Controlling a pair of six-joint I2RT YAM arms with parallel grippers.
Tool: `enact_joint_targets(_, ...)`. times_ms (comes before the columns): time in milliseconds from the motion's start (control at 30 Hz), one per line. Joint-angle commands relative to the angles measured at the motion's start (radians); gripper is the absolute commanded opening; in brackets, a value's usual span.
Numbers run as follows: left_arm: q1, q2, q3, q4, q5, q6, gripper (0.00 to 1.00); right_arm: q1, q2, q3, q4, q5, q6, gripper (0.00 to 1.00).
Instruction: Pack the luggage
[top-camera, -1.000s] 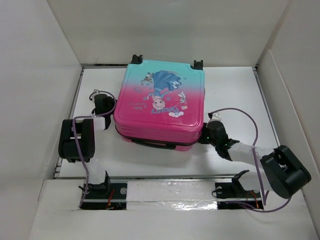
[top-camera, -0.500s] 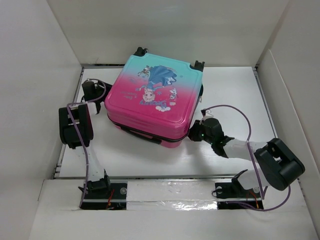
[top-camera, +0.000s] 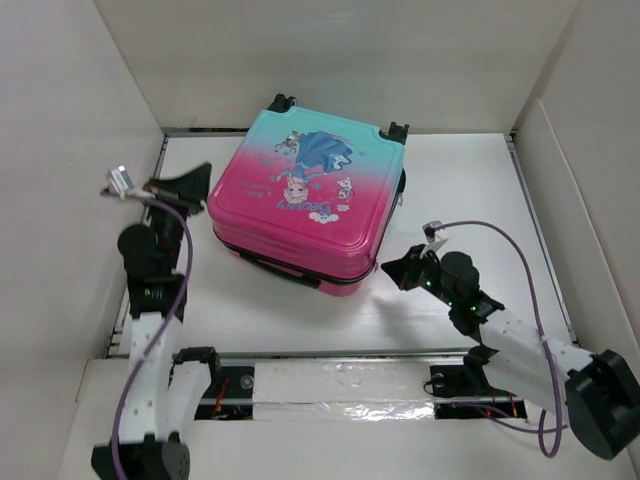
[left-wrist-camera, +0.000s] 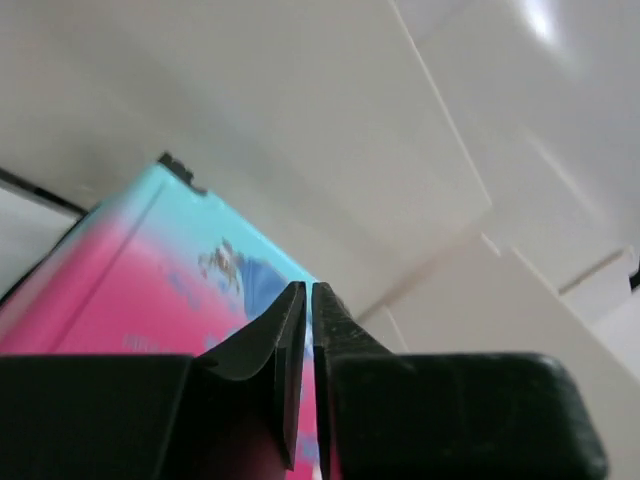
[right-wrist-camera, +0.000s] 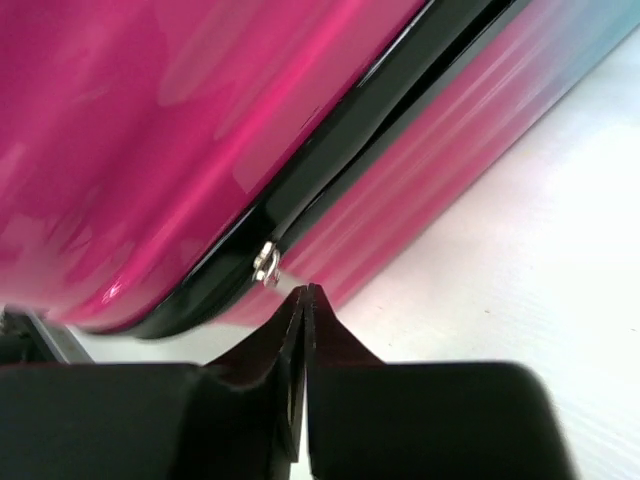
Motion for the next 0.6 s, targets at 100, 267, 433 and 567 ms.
enact_joint_targets(100,-0.052,-0.42,-0.33,-0.245,-0.024,0.098,0.0,0.005,-0.239,-0.051,-0.153,0.035,-0.07,0.0)
enact_joint_targets(267,-0.151,-0.625,-0.427,-0.556,-0.036,0.187,0.0,0.014,-0.405,-0.091,-0.178,0.04,-0.09,0.0)
enact_joint_targets(433,-0.231,-0.694,-0.512,-0.526,0.021,0.136,0.0,0.014,-0.401,-0.094,-0.181,0.026,-0.125,0.0)
enact_joint_targets(567,-0.262,-0.668,-0.553,-0.483,0.031,0.148,0.0,0.023,-0.304,-0.08,-0.123,-0.018,-0.173,0.06)
